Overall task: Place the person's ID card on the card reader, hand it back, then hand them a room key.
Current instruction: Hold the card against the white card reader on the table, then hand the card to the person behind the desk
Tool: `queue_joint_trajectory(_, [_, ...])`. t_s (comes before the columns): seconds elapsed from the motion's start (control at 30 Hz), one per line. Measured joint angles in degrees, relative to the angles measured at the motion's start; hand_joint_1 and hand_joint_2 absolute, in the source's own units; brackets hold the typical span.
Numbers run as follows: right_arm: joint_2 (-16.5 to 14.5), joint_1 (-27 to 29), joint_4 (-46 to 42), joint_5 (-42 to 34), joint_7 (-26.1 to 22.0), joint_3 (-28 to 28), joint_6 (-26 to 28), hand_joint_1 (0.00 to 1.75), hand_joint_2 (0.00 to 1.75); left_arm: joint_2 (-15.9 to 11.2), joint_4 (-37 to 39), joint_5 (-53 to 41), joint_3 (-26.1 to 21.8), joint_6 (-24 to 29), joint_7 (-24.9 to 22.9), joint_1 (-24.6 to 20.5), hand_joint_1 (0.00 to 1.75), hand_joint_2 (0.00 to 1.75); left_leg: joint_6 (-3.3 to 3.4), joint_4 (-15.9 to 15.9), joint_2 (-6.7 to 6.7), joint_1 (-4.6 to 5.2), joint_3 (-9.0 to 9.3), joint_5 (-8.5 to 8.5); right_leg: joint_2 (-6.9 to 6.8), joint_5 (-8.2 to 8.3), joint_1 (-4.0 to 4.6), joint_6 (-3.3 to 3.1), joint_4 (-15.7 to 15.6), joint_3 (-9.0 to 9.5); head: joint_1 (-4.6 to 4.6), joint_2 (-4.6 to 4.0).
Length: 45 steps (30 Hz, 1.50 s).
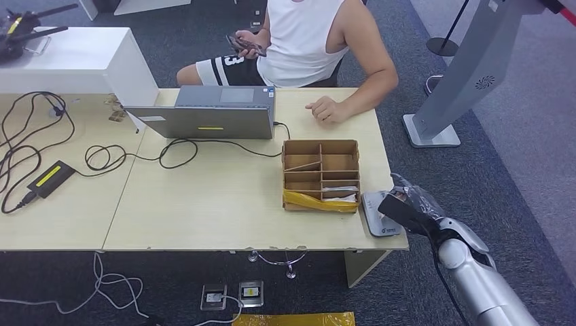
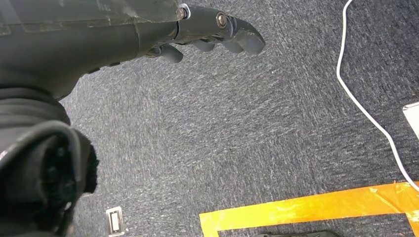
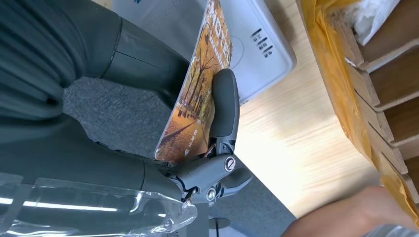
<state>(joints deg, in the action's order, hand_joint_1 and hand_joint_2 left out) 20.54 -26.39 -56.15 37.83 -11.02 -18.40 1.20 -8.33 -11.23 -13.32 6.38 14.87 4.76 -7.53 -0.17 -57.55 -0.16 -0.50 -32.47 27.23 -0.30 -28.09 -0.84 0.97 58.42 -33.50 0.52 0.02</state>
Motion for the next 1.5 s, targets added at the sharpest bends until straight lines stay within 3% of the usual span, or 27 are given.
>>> queue_joint_trajectory(1.07, [-0.17, 2.22, 0.86, -0.44, 0.06, 1.73, 3.18, 1.75, 1.75, -0.34, -0.02, -1.21, 0.08, -0.63, 0.02, -0.52, 0.00, 0.00, -0.01, 0.00, 0.03, 0.00, 0.05, 0.00, 0.04, 0.01, 0.00, 0.00, -0.01, 0.04, -0.01, 0.00])
queue_joint_trajectory(1.27, [0.51, -0.75, -0.82, -0.46, 0.09, 2.67, 0.86, 1.75, 1.75, -0.39, -0.02, -2.05, 0.52, -1.10, 0.02, -1.14, 0.00, 0.00, -0.01, -0.01, 0.04, 0.02, 0.04, -0.01, 0.05, 0.04, -0.02, 0.00, 0.00, 0.02, 0.00, 0.00])
queue_joint_trajectory(1.5, [1.72, -9.93, -1.55, 1.38, -2.32, 3.16, 0.39, 1.75, 1.75, -0.34, -0.04, -3.05, 1.57, -1.70, 0.02, -2.47, 0.00, 0.00, -0.03, -0.01, 0.04, 0.02, 0.03, -0.03, 0.06, 0.06, -0.03, 0.01, 0.02, 0.01, 0.00, 0.00])
